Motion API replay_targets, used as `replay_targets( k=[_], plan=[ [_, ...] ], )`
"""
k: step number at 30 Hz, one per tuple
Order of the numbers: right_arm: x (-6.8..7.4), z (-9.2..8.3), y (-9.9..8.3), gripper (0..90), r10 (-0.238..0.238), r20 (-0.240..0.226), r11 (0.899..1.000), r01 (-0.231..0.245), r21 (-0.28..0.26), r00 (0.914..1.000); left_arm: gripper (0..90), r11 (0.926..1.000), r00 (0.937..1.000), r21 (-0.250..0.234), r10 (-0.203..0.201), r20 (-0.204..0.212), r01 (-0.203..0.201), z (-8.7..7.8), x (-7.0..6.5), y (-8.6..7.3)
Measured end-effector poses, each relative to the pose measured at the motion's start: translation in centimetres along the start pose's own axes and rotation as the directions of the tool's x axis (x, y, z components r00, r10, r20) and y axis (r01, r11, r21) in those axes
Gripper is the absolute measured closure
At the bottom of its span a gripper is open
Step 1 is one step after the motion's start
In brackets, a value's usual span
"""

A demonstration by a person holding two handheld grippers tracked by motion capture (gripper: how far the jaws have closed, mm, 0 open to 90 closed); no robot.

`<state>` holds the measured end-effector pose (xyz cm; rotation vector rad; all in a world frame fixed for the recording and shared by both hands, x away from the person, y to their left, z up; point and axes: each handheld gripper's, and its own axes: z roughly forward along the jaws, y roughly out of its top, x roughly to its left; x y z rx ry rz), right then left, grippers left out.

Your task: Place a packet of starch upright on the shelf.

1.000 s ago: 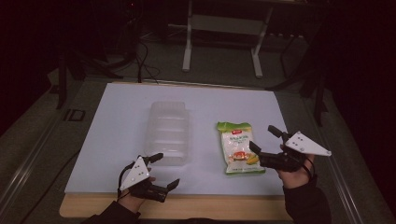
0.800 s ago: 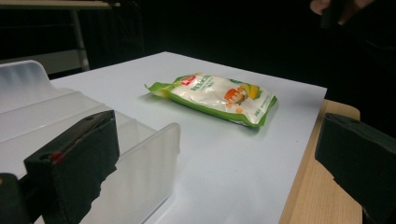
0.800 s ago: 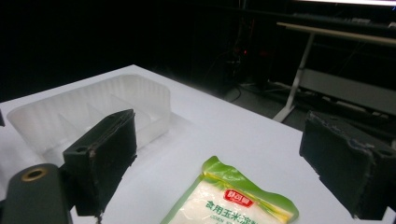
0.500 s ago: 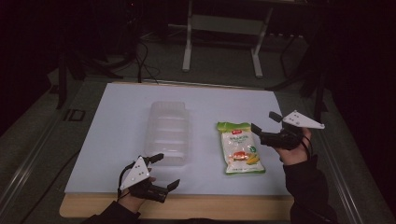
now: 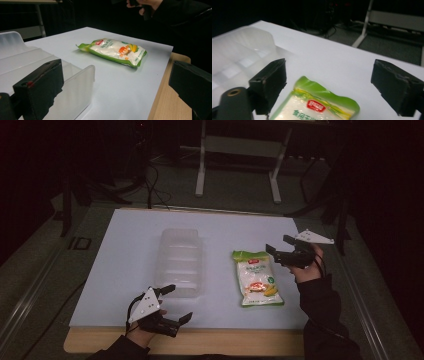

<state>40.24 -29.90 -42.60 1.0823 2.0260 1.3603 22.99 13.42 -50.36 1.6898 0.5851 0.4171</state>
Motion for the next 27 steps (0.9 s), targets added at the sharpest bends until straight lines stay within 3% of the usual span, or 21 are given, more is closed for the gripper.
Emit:
replay_targets(
  k=[8,15,22,27],
  plan=[
    [-1.2,3.0,-1.7,18.4,0.040,0.000,0.996,-0.040,0.086,0.9992,0.2,1.0000,1.0000,0.004,0.001,0.002,-0.001,0.0,0.0,0.0],
    [-1.9,4.3,-2.9,22.6,0.059,-0.008,0.989,-0.058,0.132,0.9982,0.2,1.0000,1.0000,0.007,0.000,0.004,0.000,0.0,0.1,0.0],
    [-2.7,6.0,-4.7,23.6,0.083,0.003,0.977,-0.082,0.197,0.9965,0.2,0.9999,1.0000,0.012,-0.004,0.008,0.004,0.0,0.1,-0.1],
    [-3.2,6.3,-5.8,25.1,0.100,0.013,0.968,-0.100,0.231,0.9949,0.2,0.9999,0.9999,0.014,-0.006,0.009,0.006,0.1,0.2,-0.1]
  ],
)
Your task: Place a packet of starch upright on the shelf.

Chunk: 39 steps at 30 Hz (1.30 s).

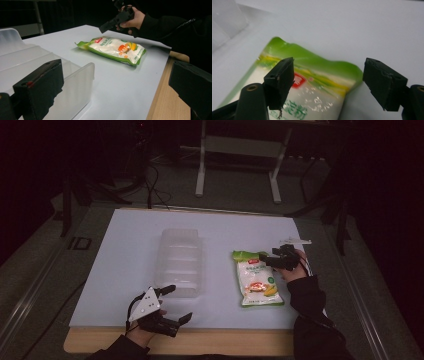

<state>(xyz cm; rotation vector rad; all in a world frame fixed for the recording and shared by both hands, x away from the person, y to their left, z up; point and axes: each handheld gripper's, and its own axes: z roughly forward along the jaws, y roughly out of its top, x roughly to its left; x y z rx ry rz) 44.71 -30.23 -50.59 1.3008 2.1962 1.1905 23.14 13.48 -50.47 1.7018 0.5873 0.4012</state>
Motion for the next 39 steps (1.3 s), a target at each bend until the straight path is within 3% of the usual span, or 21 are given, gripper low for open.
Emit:
replay_targets(
  k=[3,7,18,28,32,35,39],
  plan=[
    [-0.1,0.3,-0.6,27.4,0.033,-0.012,0.999,-0.033,0.022,0.9994,0.2,1.0000,1.0000,0.002,-0.002,-0.001,0.002,0.0,0.0,0.0],
    [-0.1,1.0,-1.1,27.6,0.041,-0.003,0.998,-0.041,0.056,0.9992,0.2,1.0000,1.0000,0.005,-0.003,0.000,0.003,0.1,-0.1,0.0],
    [-0.2,2.0,-1.5,26.4,0.110,0.003,0.988,-0.110,0.108,0.9939,0.2,0.9998,0.9999,0.017,-0.009,0.009,0.008,0.2,0.0,-0.1],
    [1.0,2.2,-0.9,27.7,0.164,0.082,0.971,-0.175,0.163,0.9831,0.2,0.9997,0.9999,0.024,-0.003,0.015,0.003,0.2,-0.2,-0.1],
    [1.4,2.1,-0.9,34.0,0.186,0.094,0.965,-0.199,0.169,0.9781,0.2,0.9996,0.9998,0.026,-0.004,0.017,0.003,0.3,-0.2,-0.1],
    [1.7,2.0,-0.7,45.7,0.217,0.091,0.955,-0.230,0.186,0.9720,0.2,0.9996,0.9998,0.029,-0.002,0.019,0.002,0.3,-0.2,-0.1],
    [2.6,1.9,-0.6,56.4,0.164,0.112,0.964,-0.183,0.195,0.9802,0.2,0.9996,0.9998,0.029,0.000,0.018,-0.001,0.4,-0.2,-0.1]
  ],
)
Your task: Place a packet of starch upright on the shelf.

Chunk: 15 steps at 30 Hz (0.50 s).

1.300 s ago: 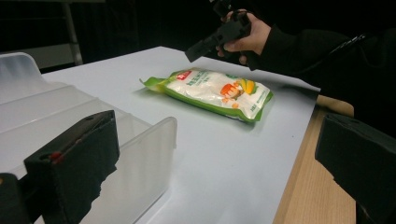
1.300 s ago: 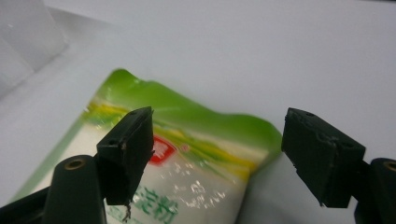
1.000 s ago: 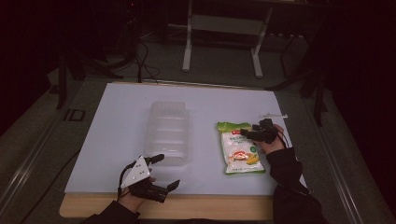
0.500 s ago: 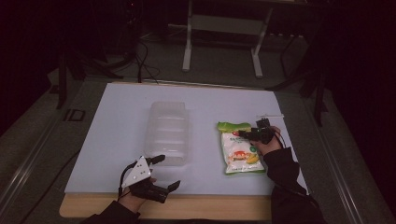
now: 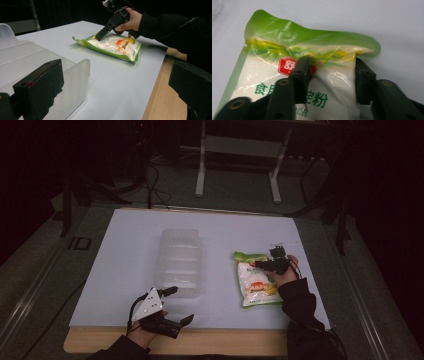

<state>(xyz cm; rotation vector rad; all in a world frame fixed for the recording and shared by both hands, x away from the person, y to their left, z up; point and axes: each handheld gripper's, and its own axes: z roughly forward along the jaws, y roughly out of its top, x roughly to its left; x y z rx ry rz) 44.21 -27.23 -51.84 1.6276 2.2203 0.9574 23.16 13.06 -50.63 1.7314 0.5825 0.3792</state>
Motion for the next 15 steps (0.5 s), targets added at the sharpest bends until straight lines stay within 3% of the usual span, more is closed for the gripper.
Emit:
replay_targets(
  k=[6,8,9,10,15],
  plan=[
    [0.1,-0.4,-0.1,70.2,0.006,0.003,1.000,-0.006,-0.029,1.0000,0.2,1.0000,1.0000,0.001,-0.001,0.001,0.001,0.0,0.0,0.0],
    [0.1,-0.8,0.0,76.1,-0.013,-0.016,0.999,0.013,-0.037,0.9998,0.2,1.0000,1.0000,0.001,-0.001,0.000,0.001,0.0,0.0,0.0],
    [0.1,-0.8,0.0,76.1,-0.013,-0.016,0.999,0.013,-0.037,0.9998,0.2,1.0000,1.0000,0.001,-0.001,0.000,0.001,0.0,0.0,0.0],
    [0.3,-1.0,0.2,77.3,-0.050,-0.016,0.998,0.050,-0.036,0.9986,0.2,1.0000,1.0000,0.000,-0.002,-0.002,0.002,0.0,0.1,0.0],
    [0.5,-1.5,0.5,78.3,-0.068,-0.028,0.997,0.067,-0.042,0.9973,0.2,1.0000,1.0000,-0.002,-0.005,-0.002,0.005,0.0,0.1,0.0]
  ],
)
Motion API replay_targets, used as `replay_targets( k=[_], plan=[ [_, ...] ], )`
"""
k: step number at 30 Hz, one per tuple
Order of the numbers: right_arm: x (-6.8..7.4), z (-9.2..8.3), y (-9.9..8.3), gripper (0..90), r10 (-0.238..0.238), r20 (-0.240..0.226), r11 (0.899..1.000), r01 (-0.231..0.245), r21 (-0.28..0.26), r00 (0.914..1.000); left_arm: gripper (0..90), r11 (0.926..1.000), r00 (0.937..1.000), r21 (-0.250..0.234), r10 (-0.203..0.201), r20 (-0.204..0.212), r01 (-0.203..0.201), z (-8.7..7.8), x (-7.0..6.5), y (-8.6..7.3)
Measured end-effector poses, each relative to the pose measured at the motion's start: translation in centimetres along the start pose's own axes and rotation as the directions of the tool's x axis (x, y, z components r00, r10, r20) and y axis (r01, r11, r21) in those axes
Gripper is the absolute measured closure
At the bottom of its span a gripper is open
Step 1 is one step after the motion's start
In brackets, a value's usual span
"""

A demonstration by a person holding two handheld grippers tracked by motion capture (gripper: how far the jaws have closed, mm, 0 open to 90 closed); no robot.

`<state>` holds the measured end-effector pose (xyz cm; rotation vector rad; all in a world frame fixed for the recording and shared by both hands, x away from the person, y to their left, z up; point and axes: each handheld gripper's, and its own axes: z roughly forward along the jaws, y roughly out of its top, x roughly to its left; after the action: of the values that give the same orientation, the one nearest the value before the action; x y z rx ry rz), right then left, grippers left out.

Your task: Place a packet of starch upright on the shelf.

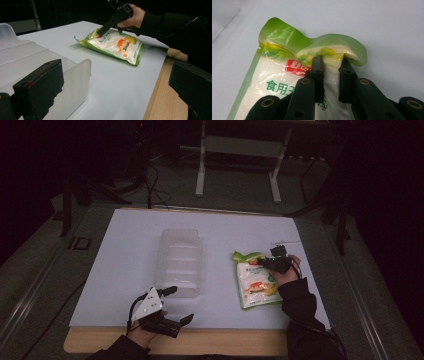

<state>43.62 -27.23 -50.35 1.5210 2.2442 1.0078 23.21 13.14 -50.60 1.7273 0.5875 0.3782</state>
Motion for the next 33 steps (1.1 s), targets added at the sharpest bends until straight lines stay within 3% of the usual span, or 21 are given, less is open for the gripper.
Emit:
replay_targets(
  k=[16,33],
  plan=[
    [1.3,-3.4,0.5,79.8,-0.032,-0.041,0.993,0.027,-0.113,0.9987,0.2,1.0000,1.0000,0.004,-0.005,-0.005,0.005,0.1,0.0,0.0],
    [4.1,-7.7,0.9,80.7,-0.098,-0.088,0.969,0.074,-0.236,0.9914,0.2,0.9999,0.9999,0.017,-0.002,-0.017,0.002,0.1,0.1,0.0]
  ],
)
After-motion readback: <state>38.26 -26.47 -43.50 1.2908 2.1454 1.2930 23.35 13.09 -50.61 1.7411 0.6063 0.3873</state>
